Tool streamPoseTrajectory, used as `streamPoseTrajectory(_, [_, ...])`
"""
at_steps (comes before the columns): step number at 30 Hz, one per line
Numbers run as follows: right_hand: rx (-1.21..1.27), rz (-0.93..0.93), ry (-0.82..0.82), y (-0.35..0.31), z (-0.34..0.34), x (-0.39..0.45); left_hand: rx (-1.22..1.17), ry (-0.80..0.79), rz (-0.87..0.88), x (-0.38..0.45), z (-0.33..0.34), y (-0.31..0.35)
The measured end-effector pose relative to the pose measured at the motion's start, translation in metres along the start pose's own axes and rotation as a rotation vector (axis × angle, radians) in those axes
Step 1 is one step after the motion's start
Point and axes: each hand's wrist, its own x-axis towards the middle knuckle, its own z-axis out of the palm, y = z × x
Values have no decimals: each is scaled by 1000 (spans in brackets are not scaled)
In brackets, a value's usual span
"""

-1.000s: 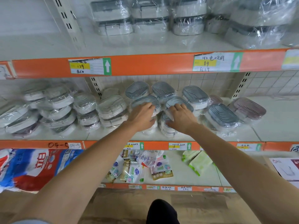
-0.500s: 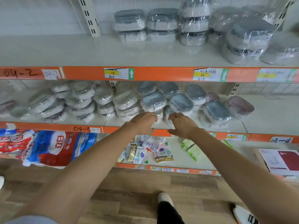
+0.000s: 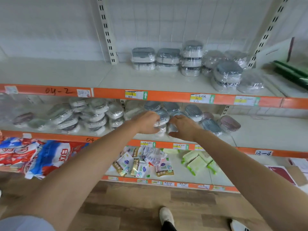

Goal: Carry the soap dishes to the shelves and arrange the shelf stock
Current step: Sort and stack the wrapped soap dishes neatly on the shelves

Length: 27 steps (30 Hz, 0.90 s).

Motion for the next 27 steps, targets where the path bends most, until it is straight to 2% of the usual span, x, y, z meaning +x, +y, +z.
streamPoseTrajectory(5, [-22,6,90,4,-39,1,43,135,-3,6,-46,1])
streamPoseTrajectory(13, [-30,-38,157,22,-84,51,75,244,-2,39,-98,-17])
streamPoseTrajectory(27, [-36,-49,213,93,-141,135,98,282,-115,131,-140,-52])
